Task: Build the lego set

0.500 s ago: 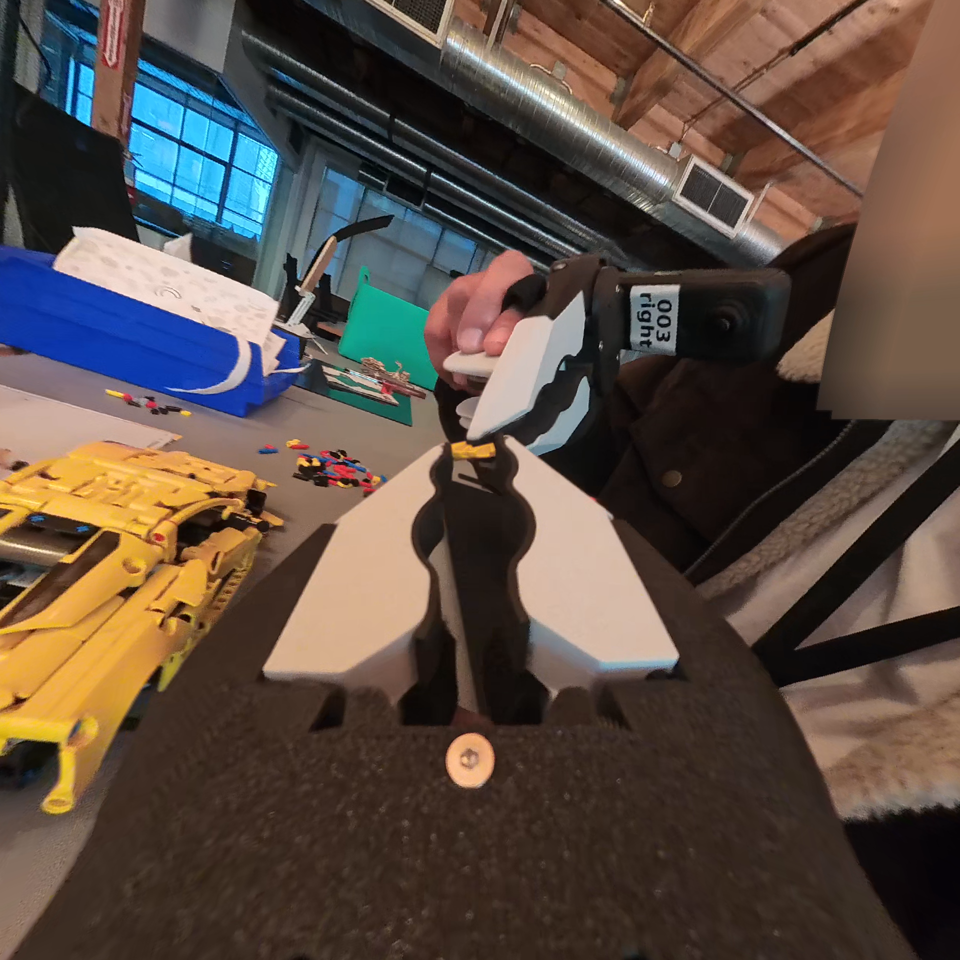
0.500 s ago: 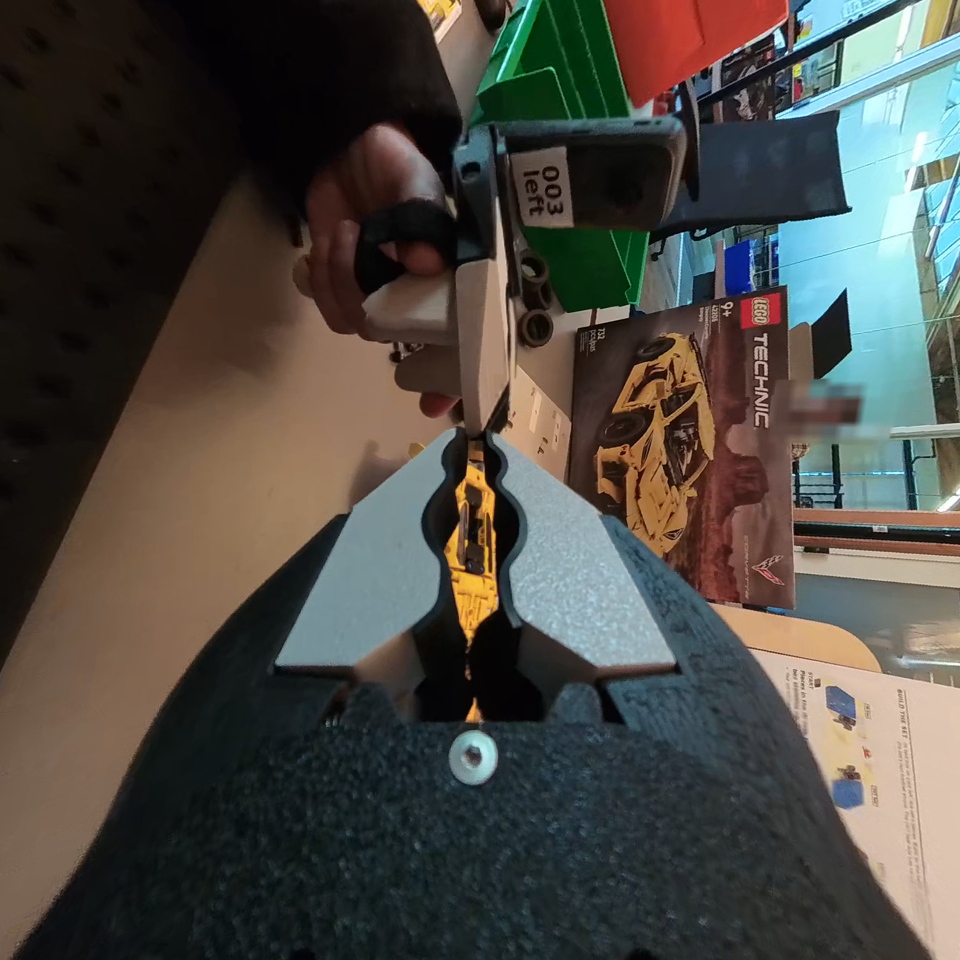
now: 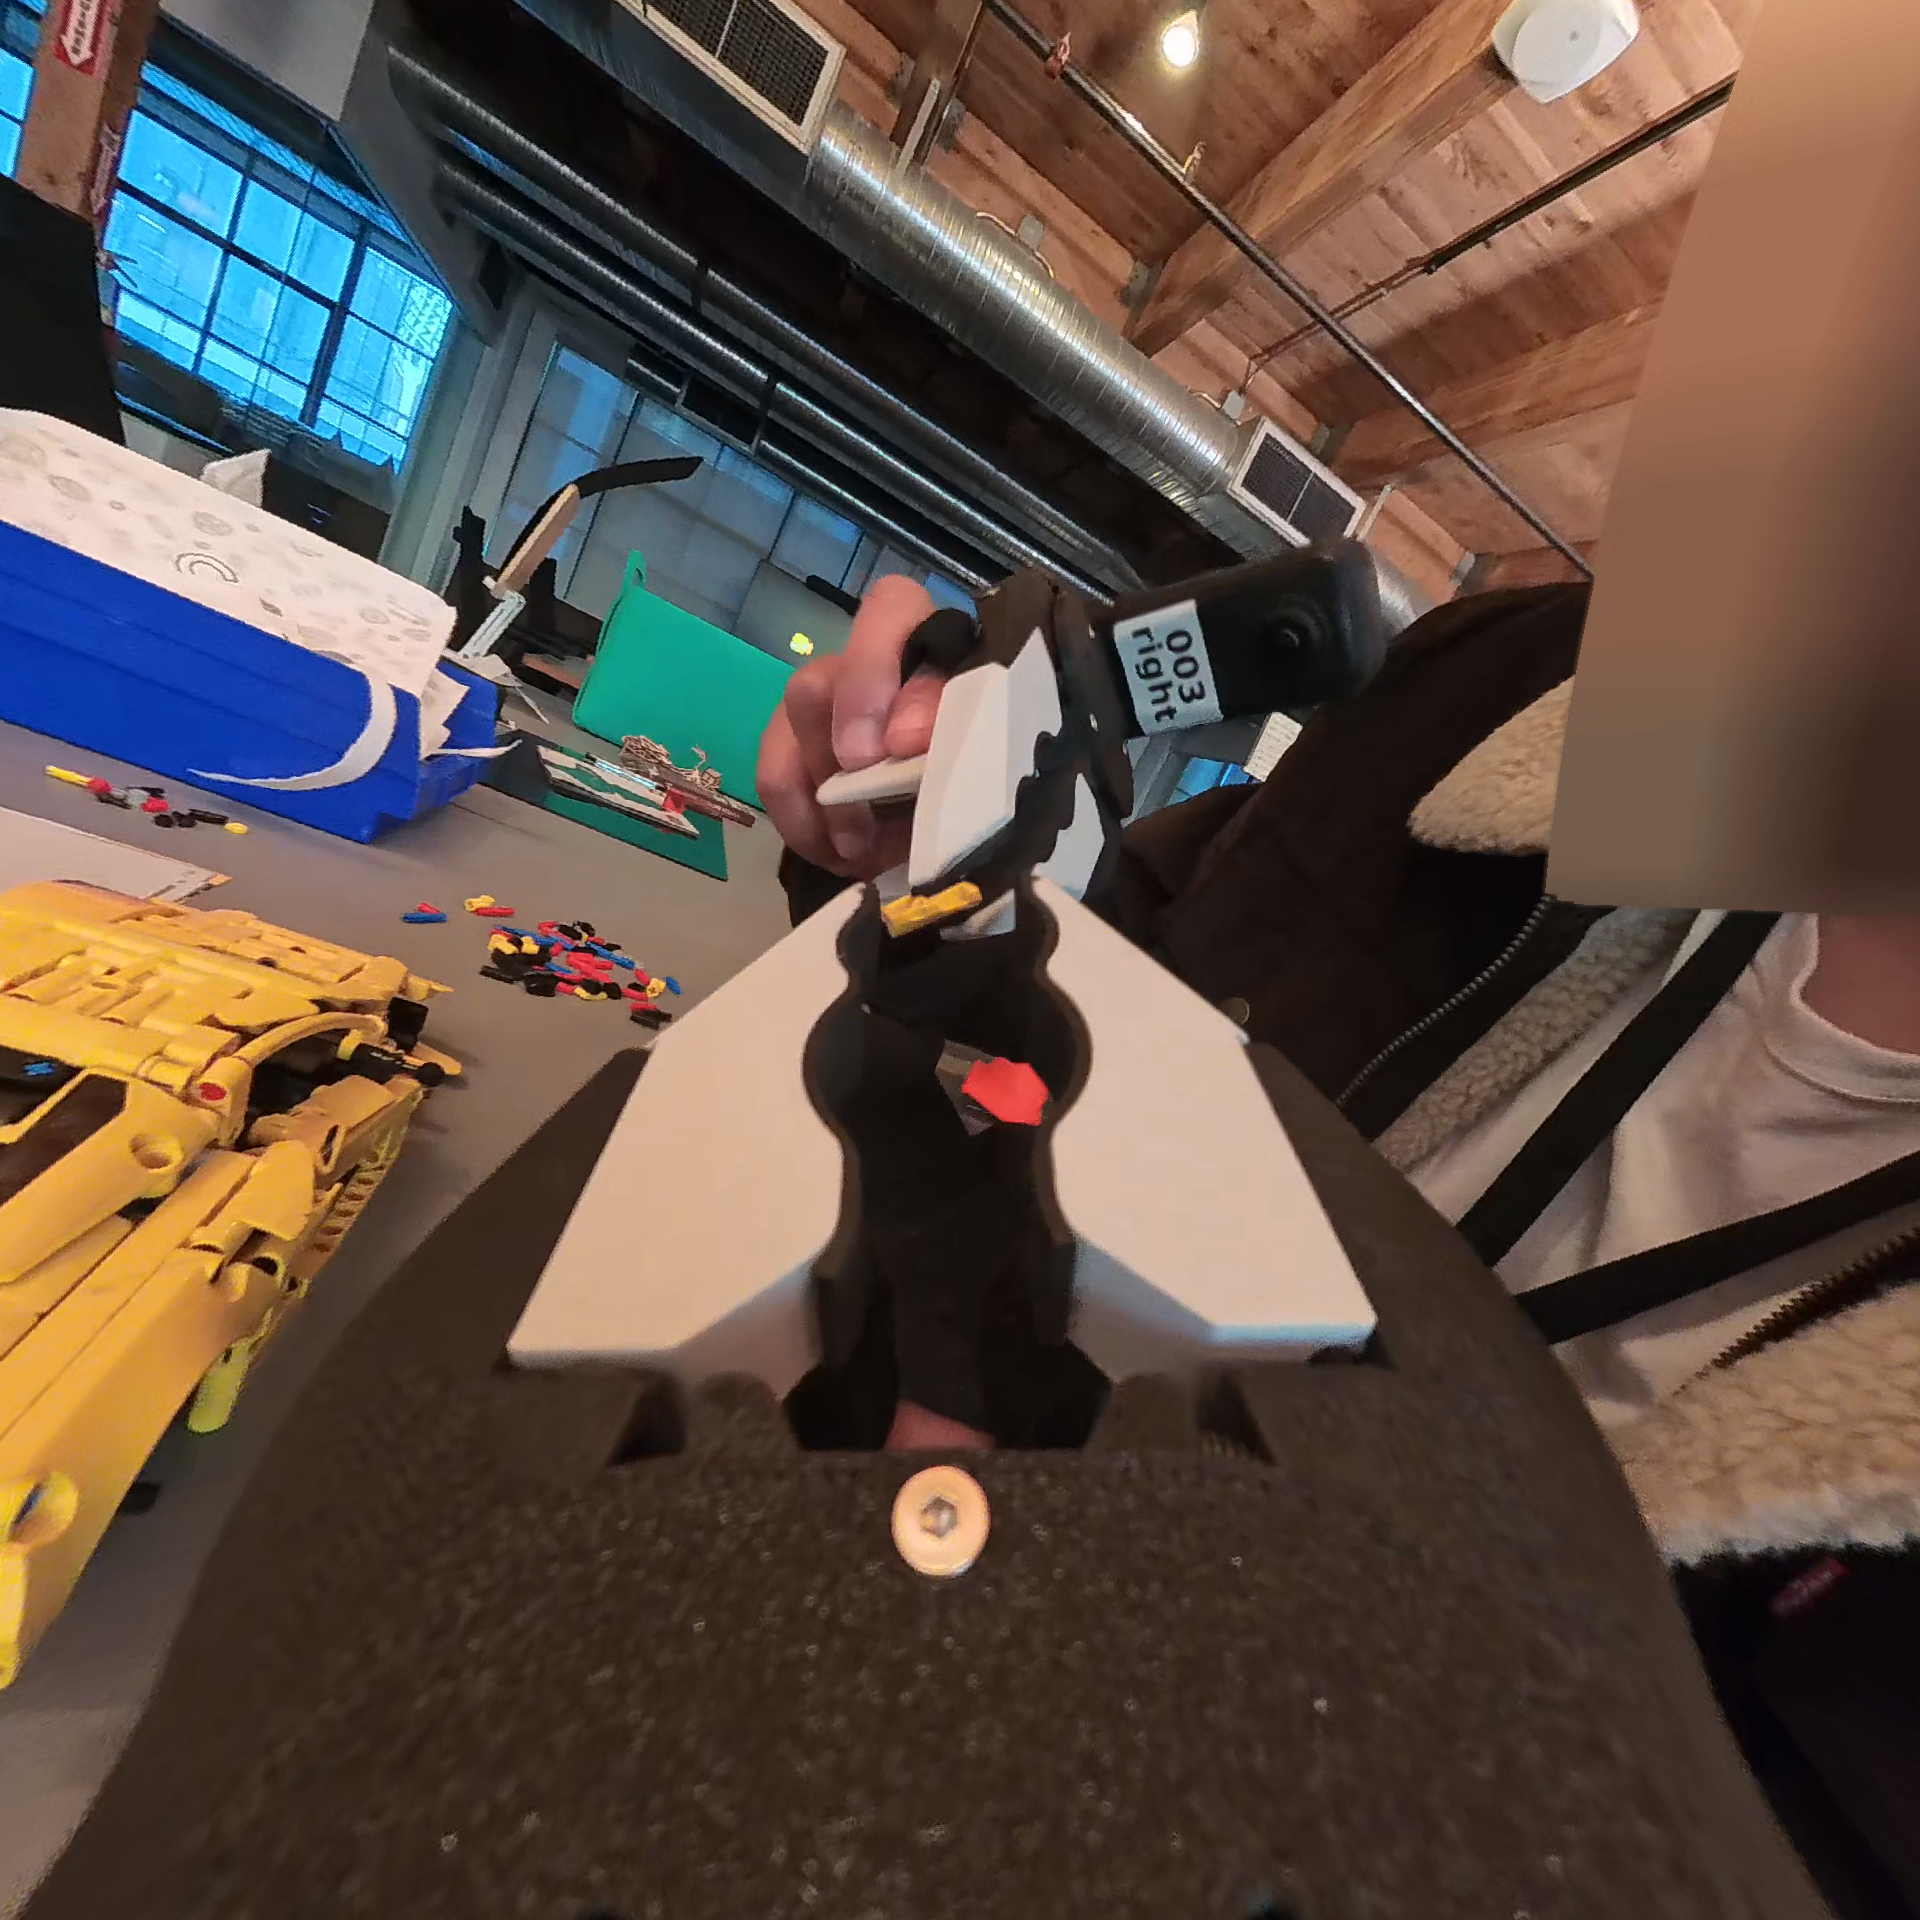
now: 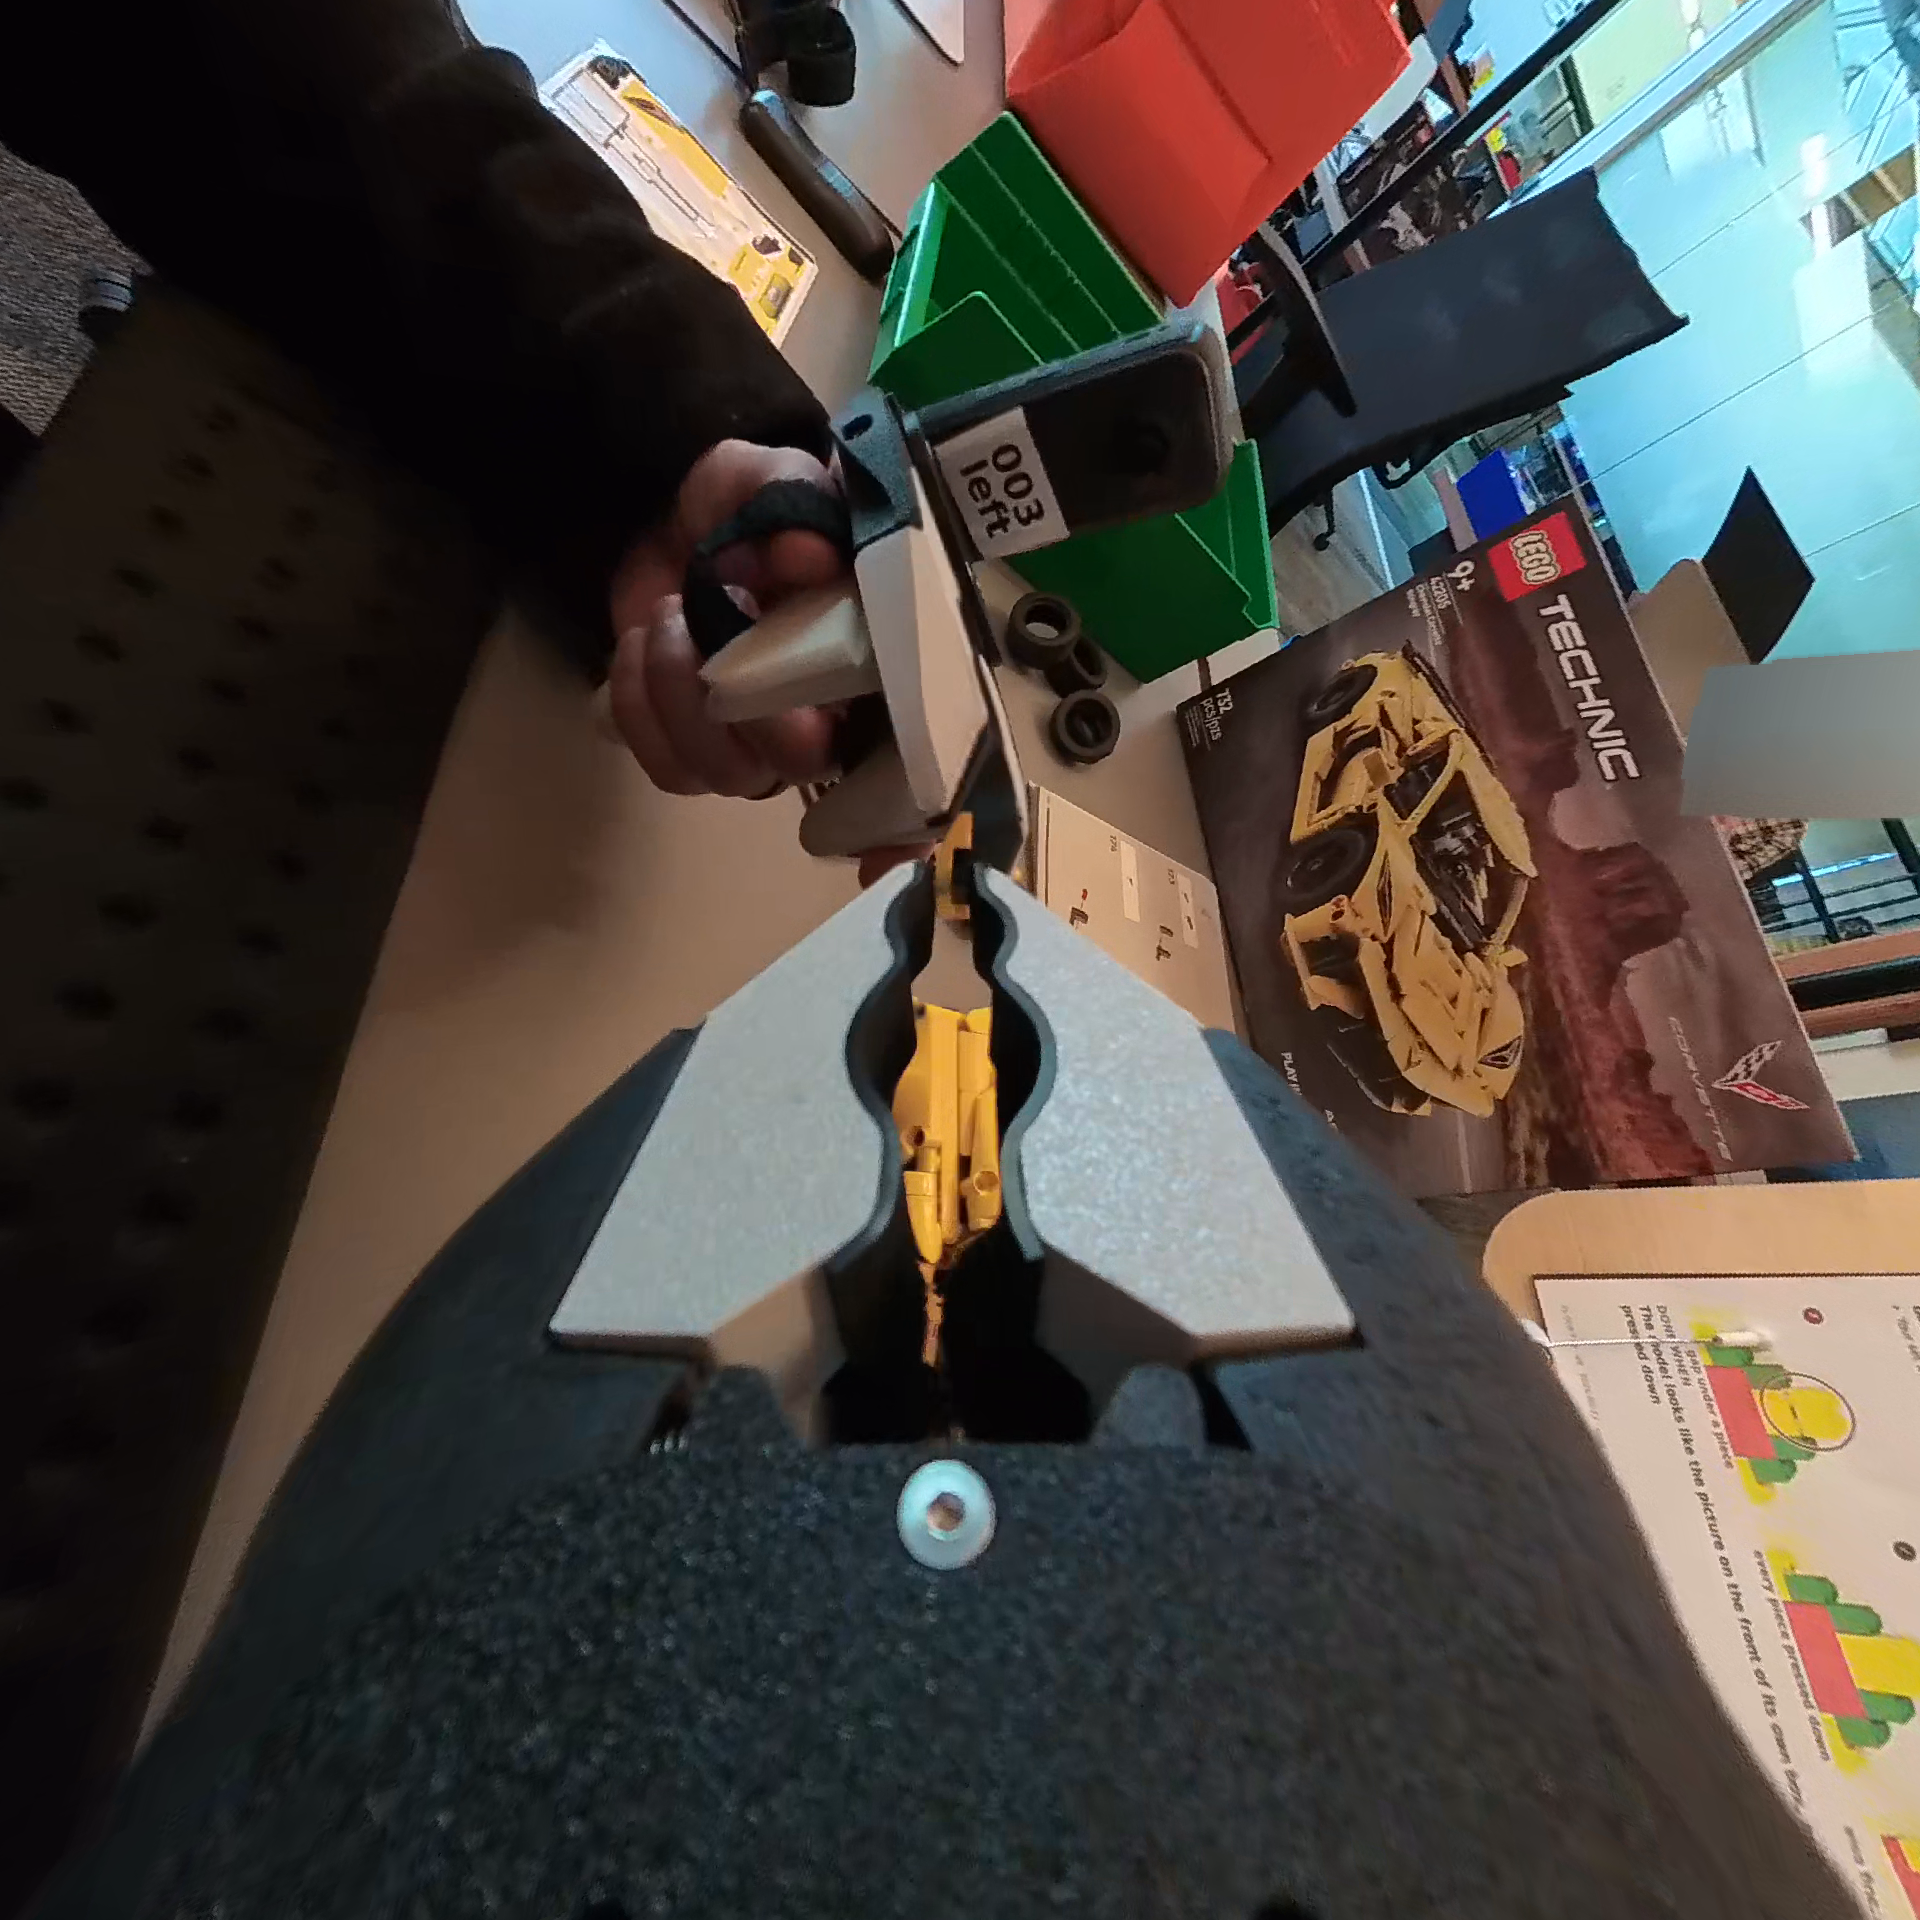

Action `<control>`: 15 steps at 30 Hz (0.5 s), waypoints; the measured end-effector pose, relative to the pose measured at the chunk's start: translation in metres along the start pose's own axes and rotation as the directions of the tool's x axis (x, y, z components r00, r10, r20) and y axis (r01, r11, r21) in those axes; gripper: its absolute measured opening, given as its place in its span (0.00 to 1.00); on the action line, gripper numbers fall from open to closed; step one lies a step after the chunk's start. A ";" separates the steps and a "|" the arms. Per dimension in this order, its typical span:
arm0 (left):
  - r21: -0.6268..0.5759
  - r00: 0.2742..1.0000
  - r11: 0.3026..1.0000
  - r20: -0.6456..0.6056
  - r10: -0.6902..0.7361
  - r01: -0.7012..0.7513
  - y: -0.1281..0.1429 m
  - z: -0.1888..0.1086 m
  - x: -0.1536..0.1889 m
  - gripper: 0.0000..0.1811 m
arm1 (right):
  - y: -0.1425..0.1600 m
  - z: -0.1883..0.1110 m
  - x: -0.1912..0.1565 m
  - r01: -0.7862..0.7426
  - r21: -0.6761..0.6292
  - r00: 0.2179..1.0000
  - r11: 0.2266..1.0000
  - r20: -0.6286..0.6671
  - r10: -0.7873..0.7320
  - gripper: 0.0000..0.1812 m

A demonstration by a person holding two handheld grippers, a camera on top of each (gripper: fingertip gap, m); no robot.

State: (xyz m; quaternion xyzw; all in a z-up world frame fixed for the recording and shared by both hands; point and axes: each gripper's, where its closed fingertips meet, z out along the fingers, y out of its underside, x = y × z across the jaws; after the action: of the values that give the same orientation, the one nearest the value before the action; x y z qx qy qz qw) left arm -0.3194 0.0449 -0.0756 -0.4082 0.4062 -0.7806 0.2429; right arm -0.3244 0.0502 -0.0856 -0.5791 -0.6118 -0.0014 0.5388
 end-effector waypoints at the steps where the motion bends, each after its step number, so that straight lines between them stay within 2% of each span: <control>1: 0.014 1.000 1.000 -0.001 -0.002 0.002 -0.002 -0.001 0.000 0.14 | 0.001 0.000 0.001 0.002 -0.003 1.000 1.000 -0.012 -0.002 0.03; 4: 0.056 1.000 0.998 -0.006 -0.025 0.026 -0.010 -0.005 -0.002 0.13 | 0.001 -0.001 0.002 -0.014 0.006 1.000 1.000 -0.023 0.014 0.03; 8: 0.003 1.000 1.000 0.007 -0.011 0.011 -0.002 -0.002 -0.003 0.13 | -0.002 0.001 0.000 -0.030 0.023 0.999 0.999 -0.019 0.030 0.03; 15: -0.050 1.000 0.998 -0.002 -0.023 0.023 0.007 0.000 -0.003 0.10 | 0.002 0.002 -0.003 0.031 -0.016 0.999 0.999 -0.033 -0.031 0.03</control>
State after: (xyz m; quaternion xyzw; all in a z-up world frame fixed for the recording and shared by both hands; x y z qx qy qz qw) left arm -0.3170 0.0434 -0.0827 -0.4180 0.4210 -0.7735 0.2230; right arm -0.3256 0.0501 -0.0894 -0.5738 -0.6114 -0.0243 0.5444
